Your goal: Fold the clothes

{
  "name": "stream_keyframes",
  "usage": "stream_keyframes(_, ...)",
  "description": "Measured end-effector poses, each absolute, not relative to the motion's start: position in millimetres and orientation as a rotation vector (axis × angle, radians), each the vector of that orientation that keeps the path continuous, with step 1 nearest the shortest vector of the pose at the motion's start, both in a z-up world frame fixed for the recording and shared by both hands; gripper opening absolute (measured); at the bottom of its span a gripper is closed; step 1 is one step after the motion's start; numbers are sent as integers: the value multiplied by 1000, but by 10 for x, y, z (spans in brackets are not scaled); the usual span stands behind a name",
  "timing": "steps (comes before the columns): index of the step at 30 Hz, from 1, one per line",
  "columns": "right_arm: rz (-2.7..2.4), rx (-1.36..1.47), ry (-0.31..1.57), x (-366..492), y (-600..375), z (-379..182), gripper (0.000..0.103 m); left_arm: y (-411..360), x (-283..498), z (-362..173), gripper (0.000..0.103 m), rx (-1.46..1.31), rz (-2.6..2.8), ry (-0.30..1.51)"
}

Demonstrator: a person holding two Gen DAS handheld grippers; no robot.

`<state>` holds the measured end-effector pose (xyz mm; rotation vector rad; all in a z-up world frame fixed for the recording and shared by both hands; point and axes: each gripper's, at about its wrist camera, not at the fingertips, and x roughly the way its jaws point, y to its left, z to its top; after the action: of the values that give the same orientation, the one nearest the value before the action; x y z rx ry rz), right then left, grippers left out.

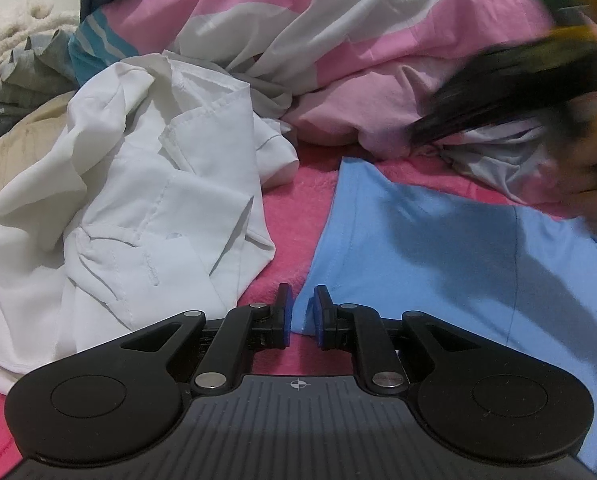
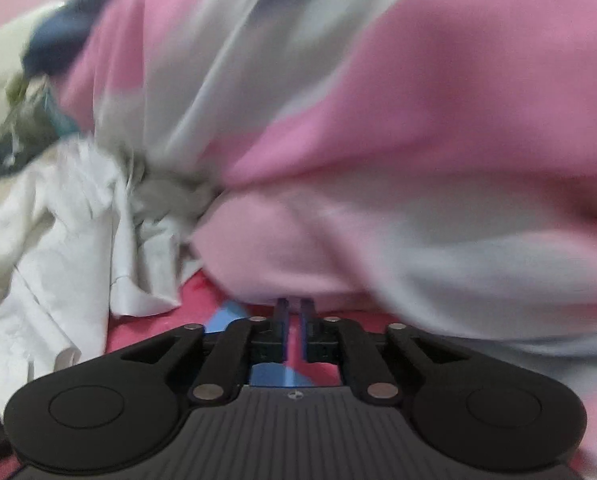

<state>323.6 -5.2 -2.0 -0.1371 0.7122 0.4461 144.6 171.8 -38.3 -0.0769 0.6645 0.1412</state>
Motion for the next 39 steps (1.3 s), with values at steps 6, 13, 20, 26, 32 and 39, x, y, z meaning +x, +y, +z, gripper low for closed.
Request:
stream_keyframes(6, 234, 32, 645, 2594, -1420, 527, 20, 1687, 1398, -291, 15, -39, 221, 617)
stream_keyframes(13, 89, 51, 735, 1967, -2173, 323, 21, 1494, 1344, -195, 15, -11, 144, 568)
stream_keyframes(20, 229, 58, 805, 2172, -1879, -42, 18, 1305, 1470, -400, 16, 64, 118, 656)
stream_keyframes(26, 79, -34, 849, 2639, -1830, -403, 8, 1312, 1477, -388, 16, 57, 119, 658)
stream_keyframes(32, -79, 42, 776, 2678, -2076, -193, 2, 1333, 1479, -386, 16, 42, 112, 660)
stream_keyframes(39, 67, 123, 867, 2632, -1795, -162, 5, 1336, 1475, -388, 16, 37, 111, 659)
